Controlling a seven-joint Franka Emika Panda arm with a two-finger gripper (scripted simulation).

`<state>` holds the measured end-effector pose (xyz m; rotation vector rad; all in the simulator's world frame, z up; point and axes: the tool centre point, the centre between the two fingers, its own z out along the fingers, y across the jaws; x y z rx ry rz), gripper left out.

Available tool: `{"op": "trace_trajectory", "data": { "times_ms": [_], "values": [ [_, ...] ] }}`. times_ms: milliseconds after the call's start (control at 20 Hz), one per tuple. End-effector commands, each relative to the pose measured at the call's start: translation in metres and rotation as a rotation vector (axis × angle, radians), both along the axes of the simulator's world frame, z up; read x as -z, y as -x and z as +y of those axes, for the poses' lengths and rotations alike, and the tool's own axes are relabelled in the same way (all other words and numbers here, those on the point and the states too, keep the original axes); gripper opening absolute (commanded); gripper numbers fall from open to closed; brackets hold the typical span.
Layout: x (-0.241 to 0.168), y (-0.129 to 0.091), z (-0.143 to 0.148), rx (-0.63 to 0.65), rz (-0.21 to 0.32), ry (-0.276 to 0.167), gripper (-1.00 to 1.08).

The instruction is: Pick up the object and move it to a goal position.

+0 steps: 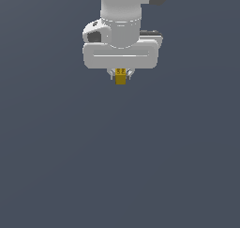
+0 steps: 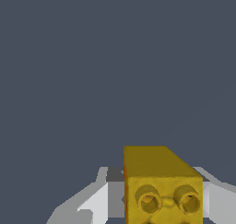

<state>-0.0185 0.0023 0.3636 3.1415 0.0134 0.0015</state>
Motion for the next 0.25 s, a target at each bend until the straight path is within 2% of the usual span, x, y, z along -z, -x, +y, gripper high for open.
{"op": "trace_trajectory", "data": {
  "times_ms": [0, 200],
  "values": [
    [-0.0023, 0.0003, 0.0, 0.0, 0.001, 0.0, -1.0],
    [0.0005, -0.0011, 0.0, 0.0, 0.001, 0.0, -1.0]
  ]
}}
